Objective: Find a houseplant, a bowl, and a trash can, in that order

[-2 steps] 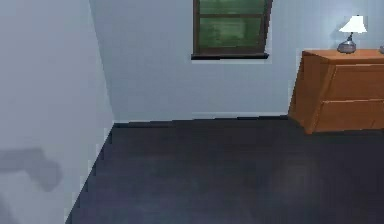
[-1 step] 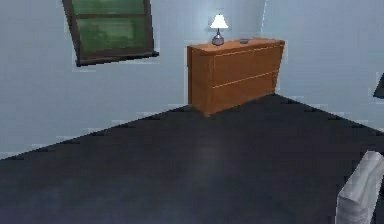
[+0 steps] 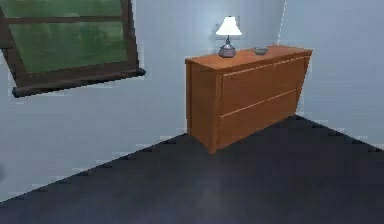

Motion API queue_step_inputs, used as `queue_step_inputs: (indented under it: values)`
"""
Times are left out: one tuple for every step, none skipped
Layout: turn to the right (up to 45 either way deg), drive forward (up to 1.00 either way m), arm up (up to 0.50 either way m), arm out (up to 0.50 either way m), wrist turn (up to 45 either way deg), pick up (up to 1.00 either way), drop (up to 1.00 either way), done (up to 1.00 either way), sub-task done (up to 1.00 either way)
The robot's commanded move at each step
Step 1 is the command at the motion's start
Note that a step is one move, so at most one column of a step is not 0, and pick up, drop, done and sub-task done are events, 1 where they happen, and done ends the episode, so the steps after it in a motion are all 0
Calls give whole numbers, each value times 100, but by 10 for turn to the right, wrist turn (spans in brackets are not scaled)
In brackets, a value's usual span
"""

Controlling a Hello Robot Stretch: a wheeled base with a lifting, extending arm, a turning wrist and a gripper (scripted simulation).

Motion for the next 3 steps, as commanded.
queue_step_inputs:
  values:
    - [210,0,0,0,0,0,0,0,0]
    - [0,100,0,0,0,0,0,0,0]
    - [0,65,0,0,0,0,0,0,0]
